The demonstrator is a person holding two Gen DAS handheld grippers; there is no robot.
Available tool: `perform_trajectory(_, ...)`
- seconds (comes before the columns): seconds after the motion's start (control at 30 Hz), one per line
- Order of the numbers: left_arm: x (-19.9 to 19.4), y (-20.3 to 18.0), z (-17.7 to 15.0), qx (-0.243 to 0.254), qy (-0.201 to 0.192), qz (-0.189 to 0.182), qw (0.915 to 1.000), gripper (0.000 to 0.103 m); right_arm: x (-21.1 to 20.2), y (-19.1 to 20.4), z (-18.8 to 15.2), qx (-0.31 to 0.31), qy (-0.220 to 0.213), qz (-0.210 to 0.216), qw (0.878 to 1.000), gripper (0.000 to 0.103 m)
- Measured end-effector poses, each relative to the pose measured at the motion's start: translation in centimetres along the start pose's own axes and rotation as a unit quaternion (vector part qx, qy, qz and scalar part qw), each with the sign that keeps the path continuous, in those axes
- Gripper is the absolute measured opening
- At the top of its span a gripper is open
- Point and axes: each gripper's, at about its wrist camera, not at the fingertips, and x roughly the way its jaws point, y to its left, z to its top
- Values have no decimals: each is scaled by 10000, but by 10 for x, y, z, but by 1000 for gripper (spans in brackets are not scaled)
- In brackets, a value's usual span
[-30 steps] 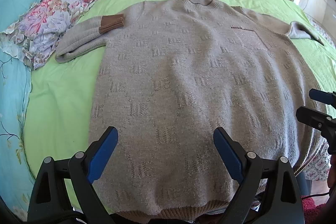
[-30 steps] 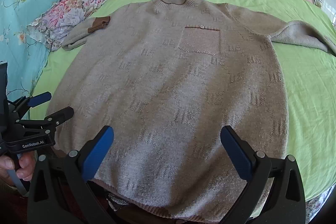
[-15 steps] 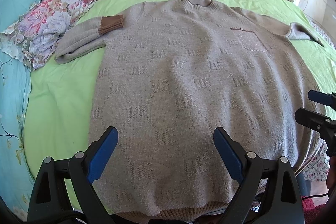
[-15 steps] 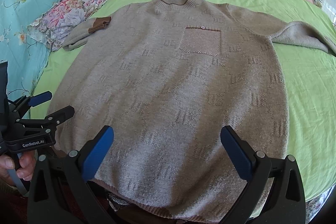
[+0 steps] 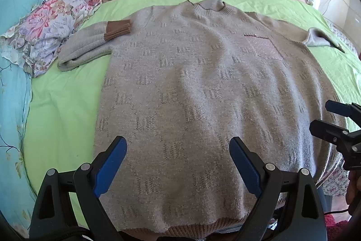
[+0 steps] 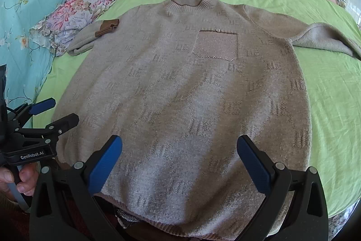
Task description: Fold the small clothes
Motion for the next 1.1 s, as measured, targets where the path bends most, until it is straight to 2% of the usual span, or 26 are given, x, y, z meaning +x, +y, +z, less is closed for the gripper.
perform_trajectory(0.3,0,0,0,21,50,7,10000,93,1,1,3,80,70,91,9999,101)
perform_trajectory(0.43,0,-1,1,34,-47,45,10000,93,0,-3,1,-26,-204,24,9998,101)
perform_trajectory(0.67,6,1,5,-26,71,-71,9999,94,-2,-17,2,109,-310,-36,9995,101)
perform_trajectory(0.9,18,8,18,-204,236,-163,9994,95,-7,-50,7,516,-442,-163,9976,101)
perform_trajectory(1.1,29,9,33,-247,295,-137,9992,95,-24,-100,10,960,-530,-593,9922,101)
